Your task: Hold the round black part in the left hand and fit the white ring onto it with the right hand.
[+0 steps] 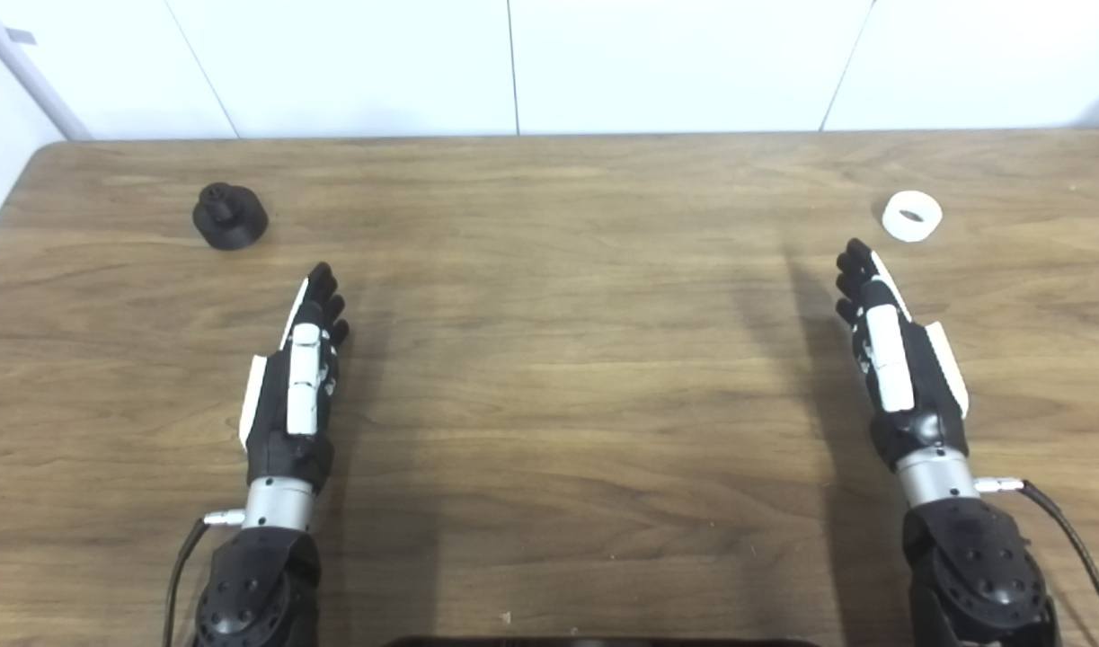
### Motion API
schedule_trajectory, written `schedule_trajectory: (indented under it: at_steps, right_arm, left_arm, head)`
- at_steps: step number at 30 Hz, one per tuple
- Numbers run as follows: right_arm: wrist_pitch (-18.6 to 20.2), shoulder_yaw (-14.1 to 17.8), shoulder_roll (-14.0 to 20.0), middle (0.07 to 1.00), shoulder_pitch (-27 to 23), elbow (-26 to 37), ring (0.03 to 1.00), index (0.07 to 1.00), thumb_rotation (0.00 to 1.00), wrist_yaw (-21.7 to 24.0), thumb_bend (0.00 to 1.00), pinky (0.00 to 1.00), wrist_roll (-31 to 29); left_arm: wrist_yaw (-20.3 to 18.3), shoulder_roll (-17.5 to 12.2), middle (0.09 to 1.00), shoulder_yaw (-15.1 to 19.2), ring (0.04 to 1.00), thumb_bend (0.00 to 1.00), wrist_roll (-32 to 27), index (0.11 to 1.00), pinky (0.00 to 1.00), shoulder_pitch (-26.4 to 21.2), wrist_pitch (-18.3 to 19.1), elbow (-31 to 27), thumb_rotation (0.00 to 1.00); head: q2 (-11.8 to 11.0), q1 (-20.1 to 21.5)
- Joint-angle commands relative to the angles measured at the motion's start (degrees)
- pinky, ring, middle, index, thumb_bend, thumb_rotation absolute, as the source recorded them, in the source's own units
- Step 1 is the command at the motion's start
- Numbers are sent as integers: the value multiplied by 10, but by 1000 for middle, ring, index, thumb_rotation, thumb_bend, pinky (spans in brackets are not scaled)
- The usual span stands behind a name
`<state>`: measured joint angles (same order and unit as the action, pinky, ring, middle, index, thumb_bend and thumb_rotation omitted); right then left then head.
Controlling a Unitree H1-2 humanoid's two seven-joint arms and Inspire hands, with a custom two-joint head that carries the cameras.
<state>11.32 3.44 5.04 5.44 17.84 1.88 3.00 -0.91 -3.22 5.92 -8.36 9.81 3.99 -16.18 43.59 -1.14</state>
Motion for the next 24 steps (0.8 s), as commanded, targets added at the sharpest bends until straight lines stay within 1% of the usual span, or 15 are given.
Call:
schedule_trajectory:
  at_steps: [1, 9, 12, 13, 15, 16, 19, 21, 22, 24]
  right_arm:
    - [-8, 2, 0, 963, -13, 22, 975, 969, 1000, -4, 548, 974, -3]
    - [-7, 1, 1, 965, -11, 25, 971, 970, 1000, -2, 560, 973, -4]
    - [-9, 2, 0, 962, -8, 25, 969, 968, 1000, -2, 565, 969, -7]
    - [-13, 2, 0, 961, -7, 23, 968, 967, 1000, -2, 559, 968, -9]
    - [-21, 3, 1, 960, -6, 18, 967, 966, 1000, -2, 537, 970, -10]
    - [-25, 3, 3, 959, -4, 15, 964, 966, 1000, -1, 534, 965, -11]
    - [-35, 6, 8, 960, -1, 5, 962, 965, 1000, 2, 557, 951, -17]
    - [-46, 8, 11, 957, 2, -4, 959, 961, 1000, 4, 560, 938, -20]
    - [-49, 8, 13, 954, 4, -7, 954, 957, 1000, 3, 558, 927, -19]
    - [-59, 9, 16, 946, 7, -17, 946, 951, 1000, 5, 556, 912, -22]
  left_arm:
    - [-1, -2, 1000, 1, 1000, 409, -1, 991, 1000, -9, -10, -6, 939]
    - [-1, -2, 1000, 1, 1000, 415, 3, 987, 1000, -7, -12, -9, 932]
    - [-1, -1, 1000, -2, 1000, 415, 9, 984, 1000, -4, -14, -10, 927]
    - [0, 0, 1000, -2, 1000, 411, 11, 983, 1000, -3, -14, -11, 928]
    - [0, 1, 1000, -4, 1000, 404, 14, 980, 1000, -1, -15, -12, 930]
    - [0, 2, 1000, -5, 1000, 401, 15, 979, 1000, 0, -16, -12, 931]
    - [1, 6, 1000, -8, 998, 392, 17, 977, 1000, 4, -17, -13, 929]
    - [2, 9, 1000, -12, 998, 386, 21, 976, 1000, 7, -22, -10, 923]
    - [2, 10, 1000, -13, 998, 389, 22, 977, 1000, 8, -25, -8, 921]
    - [0, 10, 1000, -17, 999, 390, 28, 981, 1000, 11, -39, 1, 916]
  head:
    - [1, -1]
    - [-2, 1]
    - [-13, -10]
    - [-13, -10]
    - [-22, -21]
    - [-22, -21]
    - [-35, -35]
    - [-50, -50]
    - [-50, -50]
    - [-69, -68]
